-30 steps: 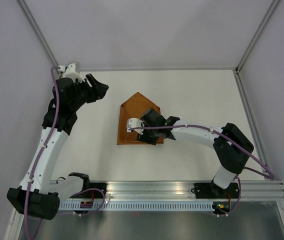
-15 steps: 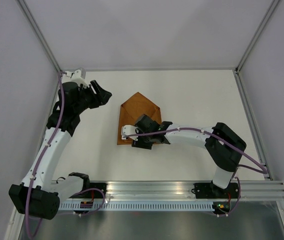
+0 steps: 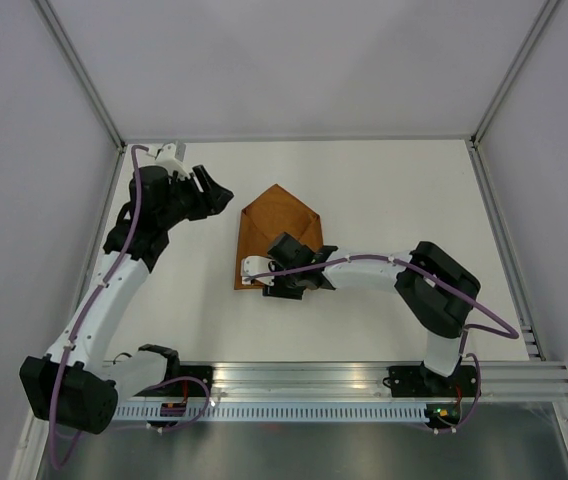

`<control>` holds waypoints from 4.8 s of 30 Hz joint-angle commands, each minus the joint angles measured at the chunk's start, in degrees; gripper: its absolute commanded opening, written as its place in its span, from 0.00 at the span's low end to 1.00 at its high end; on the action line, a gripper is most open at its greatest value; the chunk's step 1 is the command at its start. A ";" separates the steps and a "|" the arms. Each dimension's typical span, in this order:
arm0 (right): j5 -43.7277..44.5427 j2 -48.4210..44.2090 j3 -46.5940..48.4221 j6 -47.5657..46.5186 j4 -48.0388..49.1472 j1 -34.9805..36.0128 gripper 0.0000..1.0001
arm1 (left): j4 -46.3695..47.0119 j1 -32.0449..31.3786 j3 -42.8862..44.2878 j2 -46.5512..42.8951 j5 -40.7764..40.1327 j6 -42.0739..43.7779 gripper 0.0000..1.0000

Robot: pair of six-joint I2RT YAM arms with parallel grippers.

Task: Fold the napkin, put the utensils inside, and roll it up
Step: Roll the napkin with the utensil

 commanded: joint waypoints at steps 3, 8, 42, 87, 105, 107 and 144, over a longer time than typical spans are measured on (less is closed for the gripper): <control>-3.28 2.39 0.57 -1.60 -0.84 -1.06 0.53 | 2.35 -1.79 -0.77 0.83 0.41 3.01 0.63; -5.83 3.36 0.66 -2.91 -3.47 -2.29 0.51 | 2.62 -2.76 -1.03 1.36 0.32 3.36 0.63; -21.65 17.24 16.47 -7.31 -30.81 -13.27 0.12 | 8.06 -13.83 -3.31 -6.81 -6.01 5.73 0.50; -26.40 30.78 29.75 -12.76 -46.63 -20.22 0.10 | 40.76 -47.84 -29.33 9.50 -23.41 51.52 0.56; -26.57 32.80 31.77 -13.90 -48.21 -22.06 0.10 | 36.89 -48.81 -27.49 18.05 -18.40 54.52 0.67; -26.57 32.89 31.77 -14.08 -48.21 -22.15 0.10 | 37.77 -48.90 -28.01 19.19 -18.58 54.78 0.68; -26.93 33.60 33.53 -14.08 -49.62 -22.85 0.09 | 30.48 -50.31 -18.26 35.63 -12.86 56.98 0.38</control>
